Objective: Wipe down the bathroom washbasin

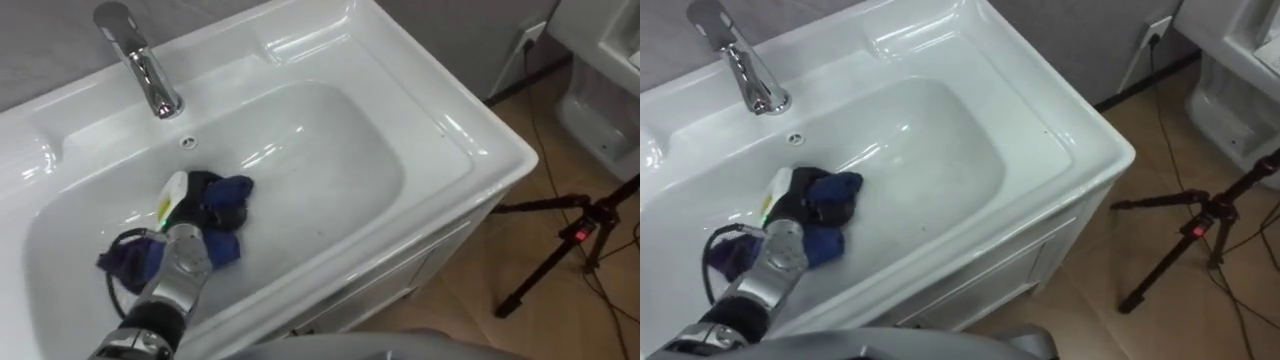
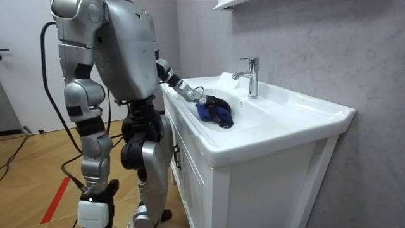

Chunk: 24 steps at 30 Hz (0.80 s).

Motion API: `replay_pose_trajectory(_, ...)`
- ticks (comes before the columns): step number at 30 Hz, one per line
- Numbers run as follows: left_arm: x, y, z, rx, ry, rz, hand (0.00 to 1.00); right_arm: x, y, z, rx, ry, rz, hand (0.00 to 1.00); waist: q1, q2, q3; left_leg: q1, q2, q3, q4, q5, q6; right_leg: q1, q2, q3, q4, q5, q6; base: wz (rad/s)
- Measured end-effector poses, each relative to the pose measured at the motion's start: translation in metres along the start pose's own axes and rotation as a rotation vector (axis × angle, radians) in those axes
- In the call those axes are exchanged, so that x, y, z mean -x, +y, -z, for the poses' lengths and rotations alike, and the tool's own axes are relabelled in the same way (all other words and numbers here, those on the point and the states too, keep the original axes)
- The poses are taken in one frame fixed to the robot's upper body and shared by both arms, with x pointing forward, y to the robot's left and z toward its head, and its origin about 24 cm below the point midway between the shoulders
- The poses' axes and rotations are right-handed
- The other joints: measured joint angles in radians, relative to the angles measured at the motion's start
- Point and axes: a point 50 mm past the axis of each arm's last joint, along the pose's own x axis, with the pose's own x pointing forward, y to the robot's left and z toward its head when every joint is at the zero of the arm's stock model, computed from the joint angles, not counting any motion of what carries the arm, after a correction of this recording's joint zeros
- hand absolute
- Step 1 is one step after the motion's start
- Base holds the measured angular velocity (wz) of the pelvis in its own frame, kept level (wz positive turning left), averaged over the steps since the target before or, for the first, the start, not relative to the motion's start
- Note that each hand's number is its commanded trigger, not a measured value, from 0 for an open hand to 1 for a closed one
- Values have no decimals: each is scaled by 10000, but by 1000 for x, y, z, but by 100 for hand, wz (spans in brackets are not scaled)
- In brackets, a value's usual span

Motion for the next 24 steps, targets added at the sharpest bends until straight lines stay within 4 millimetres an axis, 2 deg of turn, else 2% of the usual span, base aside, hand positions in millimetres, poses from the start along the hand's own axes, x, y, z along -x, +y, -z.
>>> replay_pose_trajectory(3, 4, 11, 20, -328, 498, -868, 100, 0, -5, 1, -408, 94, 232, 0, 217, 9, -14, 64, 46, -189, 7, 40, -74, 108, 47, -123, 5, -26, -77, 11)
replay_pose_trajectory(6, 4, 20, 33, -1048, 674, -1099, 100, 1, -9, -4, -525, -55, 472, 0, 232, 65, -60, 134, 106, -231, 43, 55, -132, 173, 73, -242, 5, -84, -172, 4)
replay_pose_trajectory(9, 4, 21, 37, -1421, 772, -1255, 100, 2, -11, -10, -575, -180, 563, 0, 230, 129, -107, 171, 151, -413, 46, 75, -169, 221, 136, -233, 11, -83, -235, -2)
replay_pose_trajectory(15, 9, 20, 47, -2531, 866, -1313, 100, 2, -16, -6, -781, -53, 626, 0, 236, 272, -123, 381, 174, -695, 80, 86, -184, 541, 173, -241, -119, -107, -313, -1)
replay_pose_trajectory(21, 10, 19, 49, -3354, 743, -1214, 100, 3, -32, -6, -676, -24, 1088, 0, 444, 521, -117, 395, 171, -738, 77, 88, -184, 579, 167, -262, -130, -111, -318, 1)
replay_pose_trajectory(24, 10, 19, 49, -3561, 733, -1070, 100, 5, -35, -10, -385, -105, 1266, 0, 478, 580, -105, 450, 145, -1032, 91, 88, -184, 707, 136, -449, -149, -169, -332, 16)
